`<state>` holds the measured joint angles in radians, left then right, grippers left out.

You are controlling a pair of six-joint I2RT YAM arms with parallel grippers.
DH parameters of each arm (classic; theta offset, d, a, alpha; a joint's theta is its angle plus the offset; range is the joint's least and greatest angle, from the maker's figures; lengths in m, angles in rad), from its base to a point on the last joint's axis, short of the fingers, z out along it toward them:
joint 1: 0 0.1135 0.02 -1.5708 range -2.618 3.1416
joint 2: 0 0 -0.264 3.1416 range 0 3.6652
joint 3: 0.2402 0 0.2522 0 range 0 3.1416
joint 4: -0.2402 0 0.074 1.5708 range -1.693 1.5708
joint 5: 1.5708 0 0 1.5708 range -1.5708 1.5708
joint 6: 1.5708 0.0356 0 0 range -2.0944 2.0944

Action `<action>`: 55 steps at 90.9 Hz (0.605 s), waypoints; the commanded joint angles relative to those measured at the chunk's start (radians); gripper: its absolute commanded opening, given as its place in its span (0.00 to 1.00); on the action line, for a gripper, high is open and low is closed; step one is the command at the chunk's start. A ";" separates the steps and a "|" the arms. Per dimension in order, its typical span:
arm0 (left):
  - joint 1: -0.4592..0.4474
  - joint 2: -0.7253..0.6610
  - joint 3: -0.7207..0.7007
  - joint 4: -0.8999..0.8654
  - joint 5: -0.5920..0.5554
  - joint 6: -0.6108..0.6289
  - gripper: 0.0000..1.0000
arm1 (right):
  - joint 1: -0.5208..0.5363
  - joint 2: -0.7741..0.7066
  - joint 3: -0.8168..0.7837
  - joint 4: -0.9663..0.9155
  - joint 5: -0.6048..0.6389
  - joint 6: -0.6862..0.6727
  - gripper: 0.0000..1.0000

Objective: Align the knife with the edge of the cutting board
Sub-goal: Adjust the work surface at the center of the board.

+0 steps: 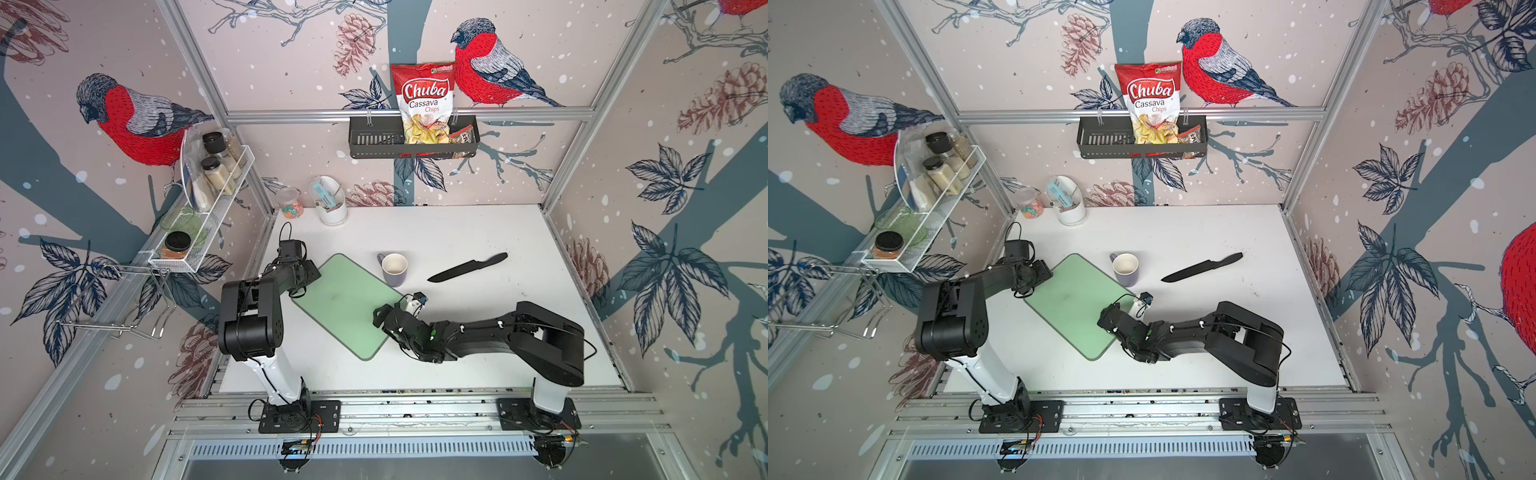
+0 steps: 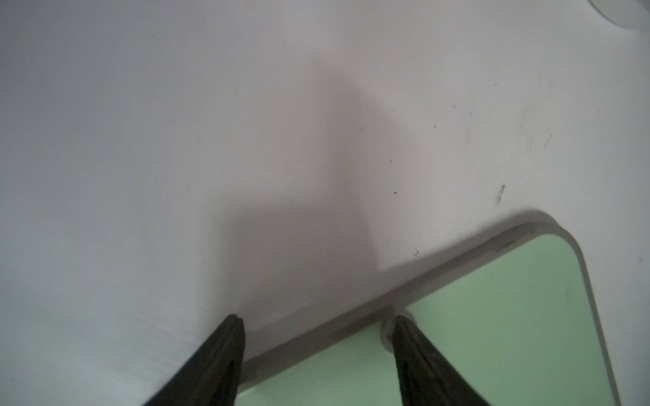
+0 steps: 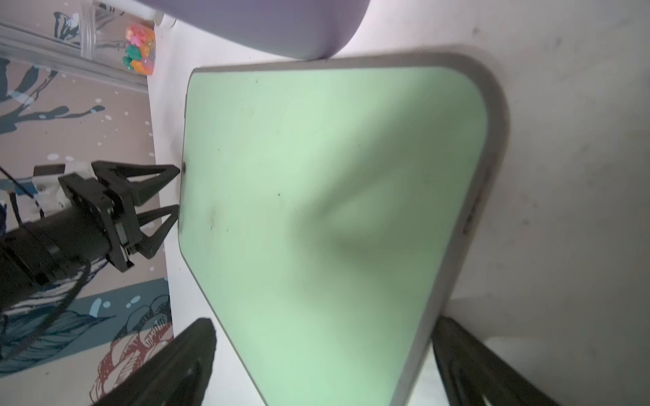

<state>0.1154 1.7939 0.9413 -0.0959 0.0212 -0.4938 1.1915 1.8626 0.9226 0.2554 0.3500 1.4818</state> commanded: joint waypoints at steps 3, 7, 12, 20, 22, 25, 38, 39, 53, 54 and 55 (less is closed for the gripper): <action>-0.069 0.018 -0.065 -0.120 0.293 -0.077 0.68 | -0.083 0.062 0.025 -0.073 -0.160 -0.004 0.99; -0.084 0.016 -0.077 -0.115 0.295 -0.077 0.68 | -0.118 0.072 0.041 -0.083 -0.155 -0.026 0.99; -0.094 0.006 -0.089 -0.110 0.284 -0.078 0.68 | -0.173 0.096 0.072 -0.093 -0.184 -0.067 0.99; -0.102 0.005 -0.091 -0.088 0.297 -0.083 0.68 | -0.255 0.126 0.111 -0.126 -0.223 -0.117 0.99; -0.106 0.011 -0.086 -0.086 0.306 -0.085 0.68 | -0.275 0.130 0.119 -0.132 -0.232 -0.127 1.00; -0.112 0.023 -0.078 -0.079 0.326 -0.086 0.68 | -0.305 0.130 0.122 -0.154 -0.242 -0.130 1.00; -0.151 0.076 -0.041 -0.032 0.404 -0.104 0.68 | -0.402 0.119 0.124 -0.163 -0.273 -0.178 1.00; -0.154 0.080 -0.038 -0.029 0.407 -0.105 0.68 | -0.409 0.119 0.125 -0.164 -0.276 -0.186 1.00; -0.218 0.107 -0.033 0.000 0.428 -0.115 0.68 | -0.476 0.083 0.096 -0.182 -0.298 -0.250 1.00; -0.223 0.107 -0.035 0.004 0.426 -0.117 0.68 | -0.481 0.081 0.094 -0.185 -0.299 -0.254 1.00; -0.228 0.107 -0.037 0.005 0.425 -0.118 0.68 | -0.485 0.079 0.092 -0.190 -0.299 -0.257 1.00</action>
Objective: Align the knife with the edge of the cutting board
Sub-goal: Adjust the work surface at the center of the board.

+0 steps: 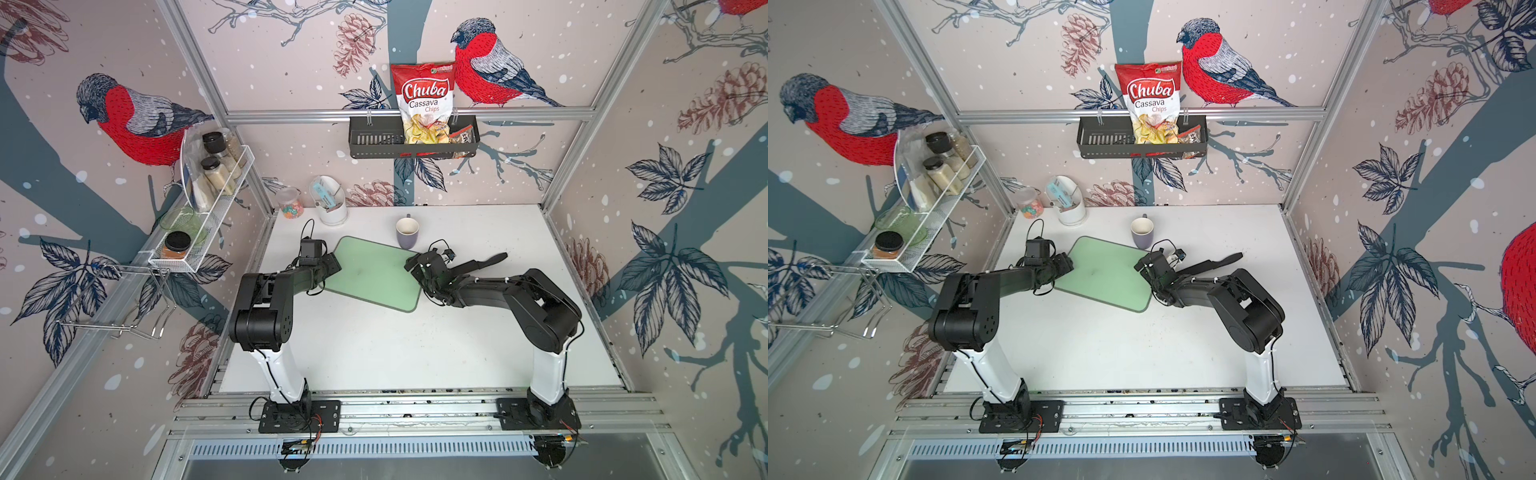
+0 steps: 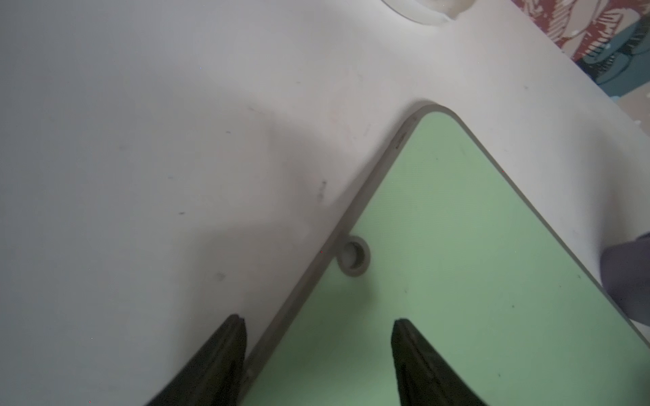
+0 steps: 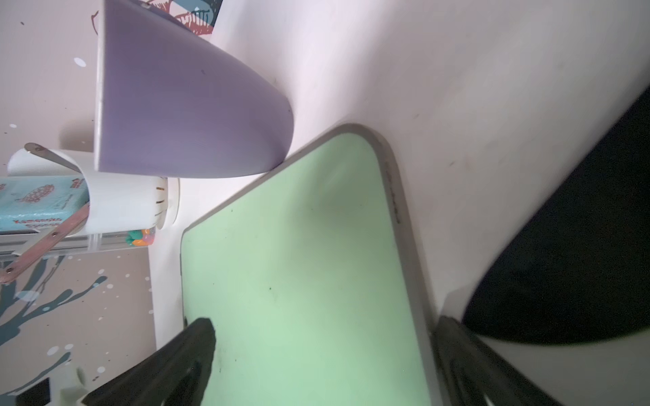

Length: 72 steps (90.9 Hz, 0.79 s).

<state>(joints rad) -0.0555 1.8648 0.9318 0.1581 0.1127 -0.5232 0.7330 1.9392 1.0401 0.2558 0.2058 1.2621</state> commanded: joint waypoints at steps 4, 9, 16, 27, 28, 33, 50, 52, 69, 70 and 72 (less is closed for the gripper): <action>-0.070 0.031 -0.040 -0.234 0.330 -0.094 0.68 | -0.039 -0.013 -0.038 -0.200 -0.154 -0.047 1.00; -0.083 0.022 -0.067 -0.207 0.332 -0.107 0.68 | -0.060 -0.030 -0.059 -0.196 -0.150 -0.063 1.00; -0.105 -0.003 -0.120 -0.172 0.333 -0.124 0.68 | -0.087 -0.049 -0.077 -0.205 -0.150 -0.087 1.00; -0.140 -0.055 -0.179 -0.165 0.296 -0.129 0.68 | -0.122 -0.075 -0.087 -0.224 -0.152 -0.132 1.00; -0.144 -0.059 -0.183 -0.166 0.293 -0.129 0.68 | -0.125 -0.076 -0.086 -0.229 -0.152 -0.135 1.00; -0.159 -0.080 -0.204 -0.170 0.276 -0.129 0.68 | -0.140 -0.083 -0.077 -0.248 -0.156 -0.167 1.00; -0.191 -0.123 -0.264 -0.177 0.223 -0.129 0.71 | -0.186 -0.112 -0.046 -0.315 -0.166 -0.267 1.00; -0.191 -0.126 -0.266 -0.180 0.213 -0.128 0.71 | -0.192 -0.113 -0.042 -0.323 -0.167 -0.282 1.00; -0.191 -0.158 -0.232 -0.256 0.122 -0.099 0.76 | -0.254 -0.142 -0.016 -0.376 -0.153 -0.385 1.00; -0.190 -0.159 -0.228 -0.261 0.118 -0.095 0.77 | -0.257 -0.144 -0.016 -0.373 -0.152 -0.400 1.00; -0.190 -0.162 -0.219 -0.272 0.110 -0.087 0.77 | -0.264 -0.148 -0.014 -0.367 -0.147 -0.426 1.00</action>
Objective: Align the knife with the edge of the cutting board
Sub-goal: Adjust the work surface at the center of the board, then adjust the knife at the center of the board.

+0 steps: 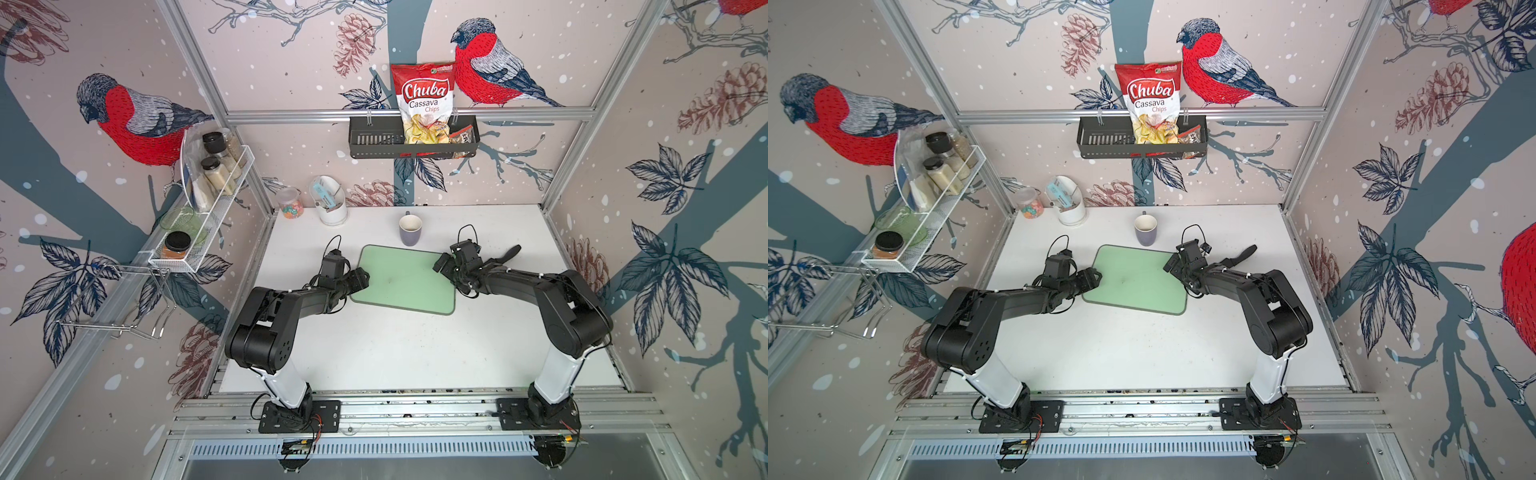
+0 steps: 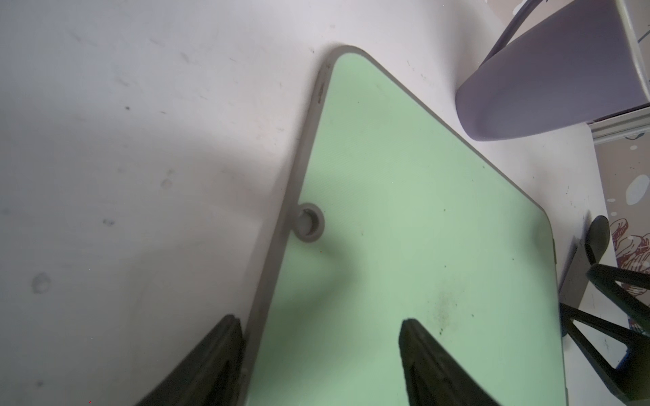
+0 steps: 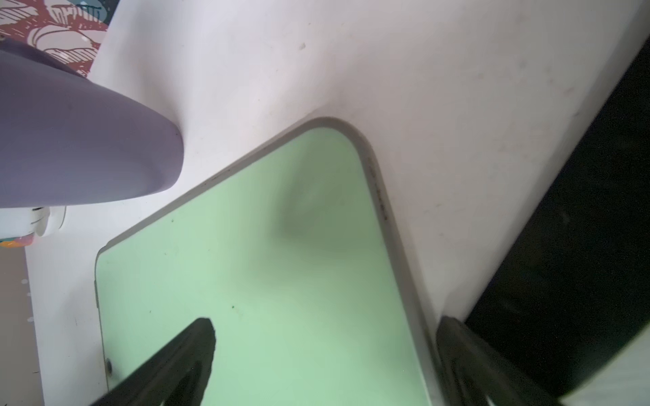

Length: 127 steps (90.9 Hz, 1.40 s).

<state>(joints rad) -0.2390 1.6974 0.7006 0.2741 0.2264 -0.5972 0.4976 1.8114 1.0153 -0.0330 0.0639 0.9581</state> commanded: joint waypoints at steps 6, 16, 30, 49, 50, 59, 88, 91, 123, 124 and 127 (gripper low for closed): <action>-0.006 -0.001 0.042 -0.426 -0.025 -0.003 0.80 | -0.058 -0.018 0.038 -0.101 0.020 -0.200 1.00; -0.006 -0.027 0.058 -0.446 -0.053 -0.001 0.83 | -0.109 -0.017 0.094 -0.157 0.012 -0.341 1.00; -0.005 -0.080 0.043 -0.454 -0.060 -0.004 0.83 | -0.164 0.011 0.218 -0.255 -0.041 -0.575 1.00; -0.009 -0.172 -0.040 -0.414 -0.014 -0.025 0.83 | -0.248 0.120 0.466 -0.438 0.002 -0.812 1.00; -0.008 -0.178 -0.045 -0.412 -0.013 -0.028 0.83 | -0.248 0.125 0.475 -0.442 0.017 -0.816 1.00; -0.016 -0.230 -0.088 -0.402 0.002 -0.038 0.83 | -0.249 0.172 0.546 -0.468 0.059 -0.878 1.00; -0.104 -0.437 -0.217 -0.438 -0.056 -0.055 0.82 | -0.324 0.409 0.865 -0.757 -0.045 -1.033 1.00; -0.109 -0.446 -0.221 -0.450 -0.063 -0.051 0.82 | -0.327 0.426 0.889 -0.784 -0.042 -1.028 1.00; -0.135 -0.633 -0.274 -0.534 -0.105 -0.047 0.83 | -0.446 0.496 0.853 -0.776 -0.145 -0.795 1.00; -0.135 -0.639 -0.276 -0.535 -0.106 -0.049 0.83 | -0.448 0.500 0.851 -0.777 -0.147 -0.789 1.00; -0.135 -0.653 -0.280 -0.537 -0.110 -0.050 0.83 | -0.454 0.508 0.849 -0.786 -0.148 -0.768 1.00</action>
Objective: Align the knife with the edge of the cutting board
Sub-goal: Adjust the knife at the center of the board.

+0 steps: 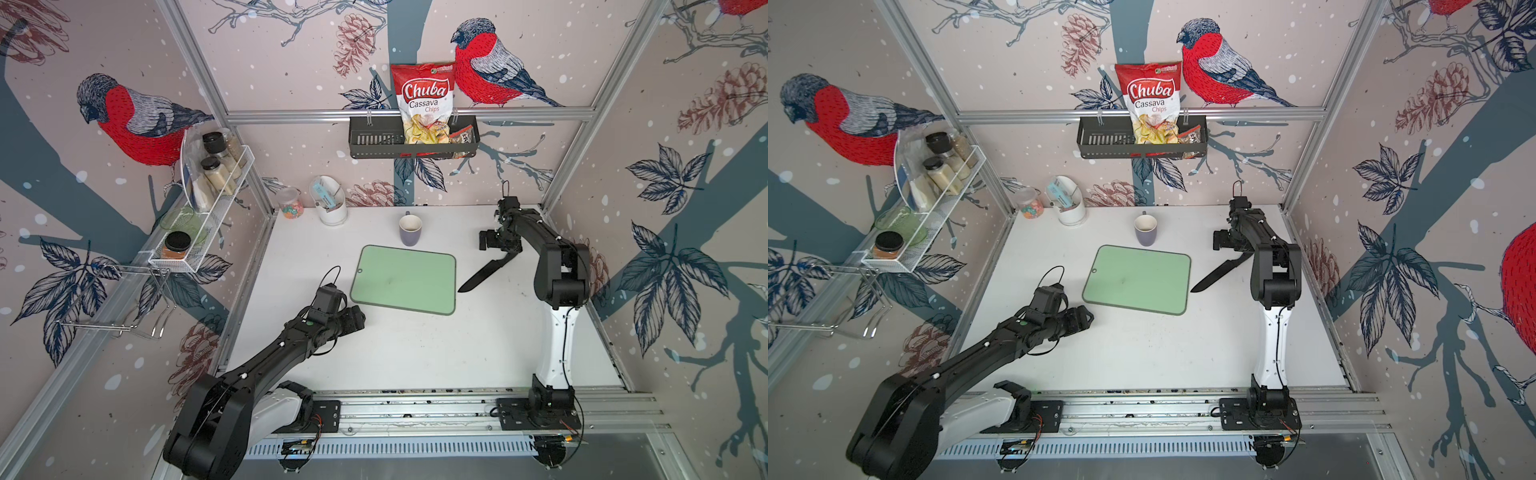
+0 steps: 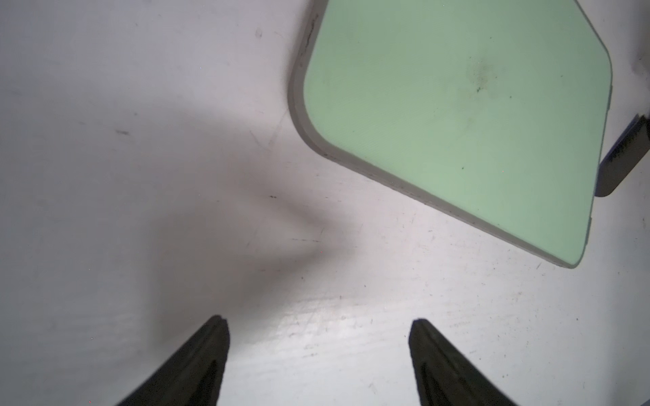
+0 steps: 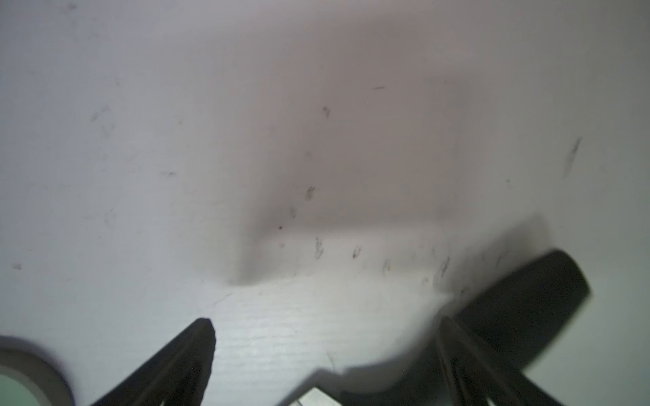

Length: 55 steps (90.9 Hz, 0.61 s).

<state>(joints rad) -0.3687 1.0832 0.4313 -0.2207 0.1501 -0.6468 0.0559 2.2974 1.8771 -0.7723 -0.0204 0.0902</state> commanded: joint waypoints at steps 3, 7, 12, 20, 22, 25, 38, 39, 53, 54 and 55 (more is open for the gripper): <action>-0.006 -0.052 -0.015 -0.044 -0.035 -0.002 0.83 | -0.016 0.026 -0.015 -0.068 -0.066 0.122 1.00; -0.007 -0.066 -0.016 -0.051 -0.040 -0.002 0.83 | -0.018 0.020 -0.033 -0.083 -0.061 0.153 1.00; -0.008 -0.081 -0.024 -0.055 -0.048 -0.003 0.83 | -0.019 -0.009 -0.078 -0.097 -0.038 0.202 1.00; -0.007 -0.095 -0.030 -0.057 -0.049 -0.005 0.83 | -0.020 -0.102 -0.222 -0.086 -0.012 0.306 1.00; -0.008 -0.097 -0.032 -0.055 -0.049 -0.006 0.83 | -0.021 -0.133 -0.270 -0.066 -0.015 0.337 1.00; -0.008 -0.101 -0.032 -0.055 -0.049 -0.006 0.83 | -0.021 -0.188 -0.361 -0.024 -0.020 0.381 1.00; -0.008 -0.113 -0.034 -0.054 -0.043 -0.009 0.83 | -0.033 -0.404 -0.698 0.152 -0.116 0.530 1.00; -0.008 -0.113 -0.033 -0.054 -0.042 -0.009 0.83 | -0.034 -0.417 -0.713 0.155 -0.120 0.538 1.00; -0.013 -0.131 -0.041 -0.052 -0.042 -0.015 0.83 | -0.036 -0.606 -0.944 0.224 -0.130 0.631 1.00; -0.013 -0.132 -0.042 -0.051 -0.042 -0.015 0.83 | -0.035 -0.621 -0.959 0.231 -0.137 0.633 1.00; -0.014 -0.132 -0.043 -0.051 -0.044 -0.016 0.83 | -0.035 -0.634 -0.973 0.235 -0.145 0.637 1.00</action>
<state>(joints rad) -0.3748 0.9600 0.3950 -0.2707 0.1085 -0.6544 0.0181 1.7458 1.0298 -0.5175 -0.0502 0.5823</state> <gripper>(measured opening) 0.831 0.997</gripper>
